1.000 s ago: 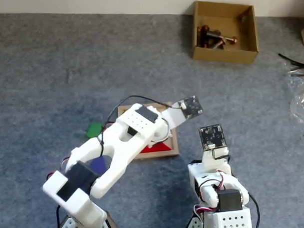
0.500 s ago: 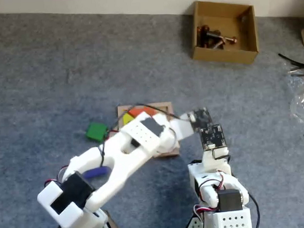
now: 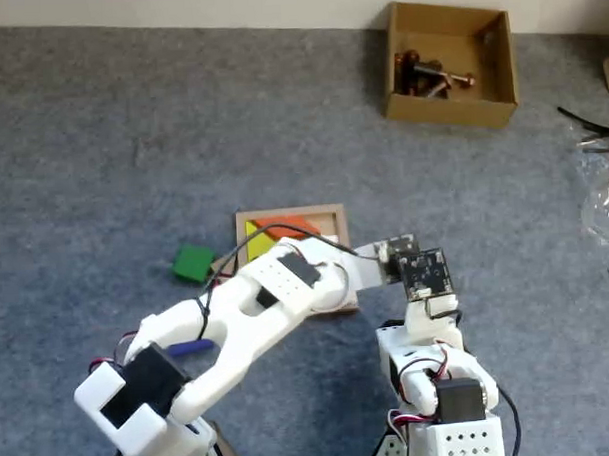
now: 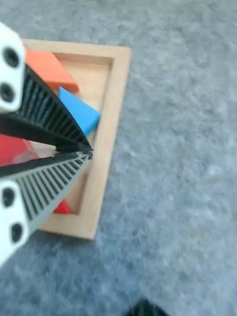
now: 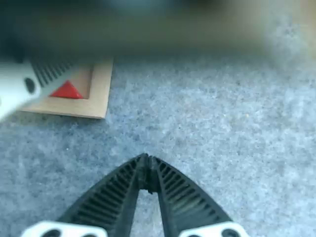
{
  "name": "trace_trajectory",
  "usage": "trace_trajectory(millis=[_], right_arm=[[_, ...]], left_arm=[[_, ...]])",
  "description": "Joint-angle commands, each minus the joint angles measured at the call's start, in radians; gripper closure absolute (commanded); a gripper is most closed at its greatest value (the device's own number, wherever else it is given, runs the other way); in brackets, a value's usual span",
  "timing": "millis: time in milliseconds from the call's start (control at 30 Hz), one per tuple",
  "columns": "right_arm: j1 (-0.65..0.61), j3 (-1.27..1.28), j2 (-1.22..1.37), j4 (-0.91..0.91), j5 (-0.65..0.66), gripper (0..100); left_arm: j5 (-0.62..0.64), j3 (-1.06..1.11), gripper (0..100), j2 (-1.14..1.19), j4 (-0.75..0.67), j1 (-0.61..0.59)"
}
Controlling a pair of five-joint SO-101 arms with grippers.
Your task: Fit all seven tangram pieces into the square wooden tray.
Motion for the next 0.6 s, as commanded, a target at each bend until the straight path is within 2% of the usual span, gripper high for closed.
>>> trace_trajectory(millis=[0, 567], right_arm=[[-0.010, 0.117, -0.008, -0.018, -0.008, 99.3], [-0.010, 0.117, -0.008, -0.018, -0.008, 99.3]], left_arm=[[0.000, -0.008, 99, -0.048, -0.017, -0.018], [0.002, -0.007, 99, -0.025, -0.014, -0.039]])
